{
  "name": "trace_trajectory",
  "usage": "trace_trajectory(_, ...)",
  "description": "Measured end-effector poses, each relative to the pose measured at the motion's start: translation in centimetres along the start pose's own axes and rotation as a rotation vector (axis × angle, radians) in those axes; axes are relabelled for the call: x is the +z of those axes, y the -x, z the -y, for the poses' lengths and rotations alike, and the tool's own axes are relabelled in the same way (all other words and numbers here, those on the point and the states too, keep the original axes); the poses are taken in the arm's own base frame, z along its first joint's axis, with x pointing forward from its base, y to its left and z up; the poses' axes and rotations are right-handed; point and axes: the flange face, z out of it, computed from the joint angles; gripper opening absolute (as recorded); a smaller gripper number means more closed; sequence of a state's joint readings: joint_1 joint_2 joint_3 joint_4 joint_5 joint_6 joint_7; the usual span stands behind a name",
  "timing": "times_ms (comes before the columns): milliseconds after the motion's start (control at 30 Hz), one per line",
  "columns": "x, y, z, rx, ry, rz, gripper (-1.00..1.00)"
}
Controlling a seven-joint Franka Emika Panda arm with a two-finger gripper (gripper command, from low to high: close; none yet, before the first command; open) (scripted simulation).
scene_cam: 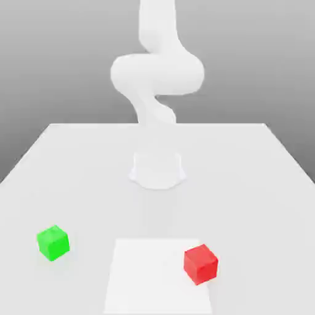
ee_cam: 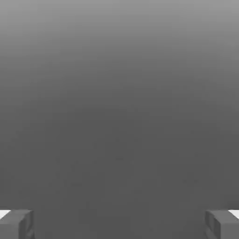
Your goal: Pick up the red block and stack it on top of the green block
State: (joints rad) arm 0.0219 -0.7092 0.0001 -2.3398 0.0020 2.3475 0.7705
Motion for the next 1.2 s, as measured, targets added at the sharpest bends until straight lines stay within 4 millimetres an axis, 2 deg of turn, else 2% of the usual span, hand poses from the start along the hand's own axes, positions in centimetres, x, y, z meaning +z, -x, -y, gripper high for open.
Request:
trace_trajectory(133, 9.4, 2.7, -0.4, -0.076, 0.077, 0.118, 0.00)
trace_trajectory(300, 19.5, 7.8, -2.4, -0.171, 0.167, 0.259, 0.00)
trace_trajectory(433, 26.2, 13.0, -5.1, -0.249, 0.237, 0.373, 0.00)
trace_trajectory(567, 31.6, 18.8, -8.7, -0.329, 0.305, 0.487, 0.00)
trace_trajectory(700, 35.5, 24.7, -12.9, -0.407, 0.368, 0.594, 0.00)
trace_trajectory(867, 39.6, 27.8, -15.9, -0.416, 0.380, 0.613, 0.00)
trace_trajectory(900, 40.4, 28.3, -16.4, -0.416, 0.381, 0.613, -1.00)
trace_trajectory(1100, 40.7, 28.6, -16.7, -0.417, 0.381, 0.614, -1.00)
trace_trajectory(1200, 39.4, 27.6, -15.8, -0.417, 0.382, 0.614, -1.00)
